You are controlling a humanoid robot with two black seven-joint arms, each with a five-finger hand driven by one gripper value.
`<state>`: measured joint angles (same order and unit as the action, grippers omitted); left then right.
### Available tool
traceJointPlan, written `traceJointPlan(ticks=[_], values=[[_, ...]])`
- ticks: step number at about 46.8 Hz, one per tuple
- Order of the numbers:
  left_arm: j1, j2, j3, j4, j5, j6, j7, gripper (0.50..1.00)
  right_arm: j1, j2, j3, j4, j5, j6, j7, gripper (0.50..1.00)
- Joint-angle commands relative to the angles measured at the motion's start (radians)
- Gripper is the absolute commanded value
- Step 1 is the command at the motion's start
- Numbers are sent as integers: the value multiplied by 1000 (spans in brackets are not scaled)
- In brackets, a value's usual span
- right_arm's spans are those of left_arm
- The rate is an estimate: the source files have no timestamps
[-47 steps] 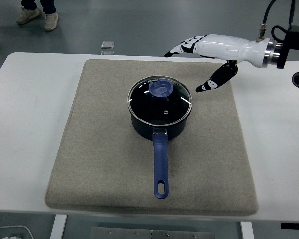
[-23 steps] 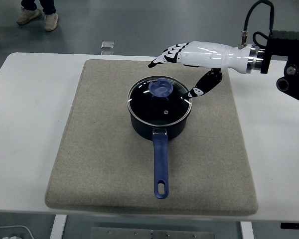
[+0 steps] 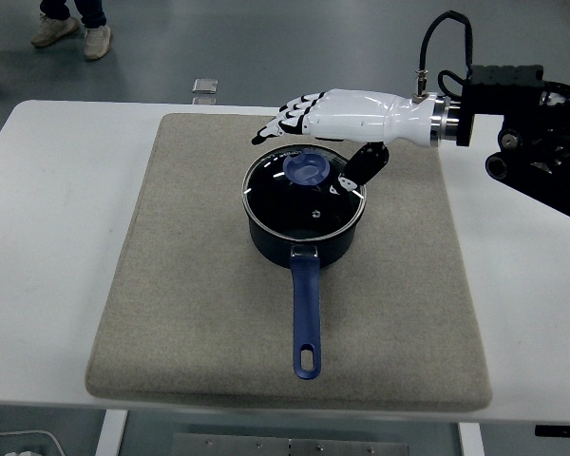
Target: Lift the pot lid and place it to the right of the pot.
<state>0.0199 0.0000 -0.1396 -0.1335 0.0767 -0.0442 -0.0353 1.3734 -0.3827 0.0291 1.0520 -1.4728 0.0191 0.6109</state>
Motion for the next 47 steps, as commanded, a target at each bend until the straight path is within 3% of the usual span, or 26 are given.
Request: traceJointPlan(ticks=[1, 19, 47], values=[[0, 0, 0, 0, 0, 0, 0, 1000, -2, 2, -8, -1, -7, -8, 0, 936], [0, 0, 0, 0, 0, 0, 0, 1000, 3, 2, -58, -32, -61, -51, 0, 938], [0, 0, 0, 0, 0, 0, 0, 1000, 9, 11, -58, -75, -81, -56, 0, 938]])
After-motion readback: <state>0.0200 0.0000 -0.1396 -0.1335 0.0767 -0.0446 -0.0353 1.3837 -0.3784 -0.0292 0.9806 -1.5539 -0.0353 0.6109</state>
